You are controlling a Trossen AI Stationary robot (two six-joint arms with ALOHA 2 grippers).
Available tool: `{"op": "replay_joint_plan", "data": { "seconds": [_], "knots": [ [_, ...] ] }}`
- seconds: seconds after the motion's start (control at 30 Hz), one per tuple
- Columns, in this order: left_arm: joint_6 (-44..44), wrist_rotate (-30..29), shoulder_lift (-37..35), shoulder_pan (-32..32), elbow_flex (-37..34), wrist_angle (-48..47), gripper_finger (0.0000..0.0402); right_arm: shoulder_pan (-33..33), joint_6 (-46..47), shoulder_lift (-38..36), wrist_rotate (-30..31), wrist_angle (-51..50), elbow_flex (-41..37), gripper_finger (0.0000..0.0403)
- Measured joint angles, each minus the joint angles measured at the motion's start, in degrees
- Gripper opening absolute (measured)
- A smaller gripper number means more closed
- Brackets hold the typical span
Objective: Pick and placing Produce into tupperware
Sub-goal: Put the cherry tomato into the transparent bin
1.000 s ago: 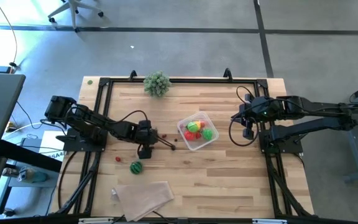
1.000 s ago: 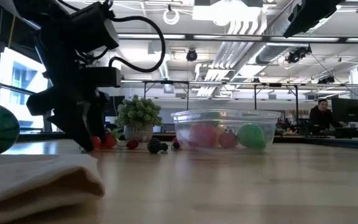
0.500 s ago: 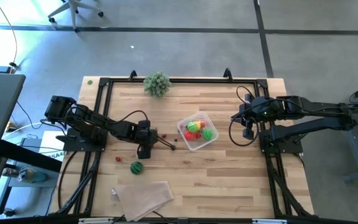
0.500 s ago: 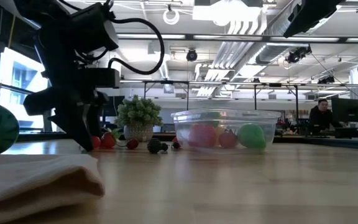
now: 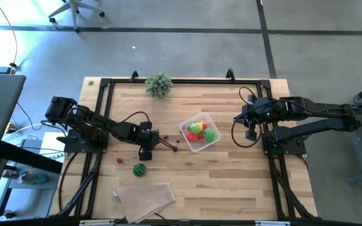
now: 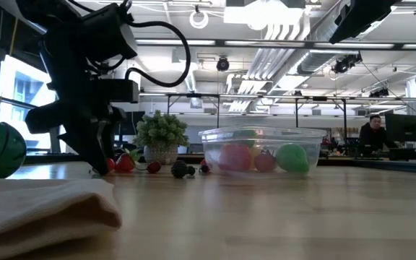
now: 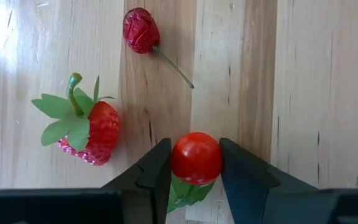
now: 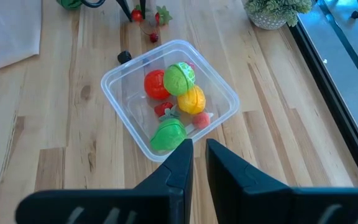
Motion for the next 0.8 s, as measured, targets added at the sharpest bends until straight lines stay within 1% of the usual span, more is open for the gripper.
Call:
{"op": "replay_joint_plan", "data": {
  "seconds": [0.13, 0.37, 0.63, 0.7, 0.8],
  "knots": [
    [-0.02, -0.03, 0.00, 0.00, 0.01, 0.02, 0.0106, -0.01, -0.01, 0.00, -0.02, 0.00, 0.00, 0.0034],
    [-0.22, -0.01, 0.00, 0.02, -0.02, 0.29, 0.0128, 0.00, -0.02, 0.01, -0.01, 0.00, 0.00, 0.0034],
    [-0.22, 0.19, 0.03, 0.02, -0.04, 0.90, 0.0106, 0.00, 0.00, 0.01, 0.00, 0.00, 0.00, 0.0034],
    [-0.42, 0.34, 0.02, 0.02, -0.04, 0.93, 0.0105, 0.00, -0.02, 0.00, -0.02, 0.00, 0.00, 0.0034],
    [-1.03, 0.47, 0.02, 0.01, -0.04, 0.96, 0.0115, -0.01, -0.01, 0.00, -0.02, 0.00, 0.00, 0.0034]
  ]
}}
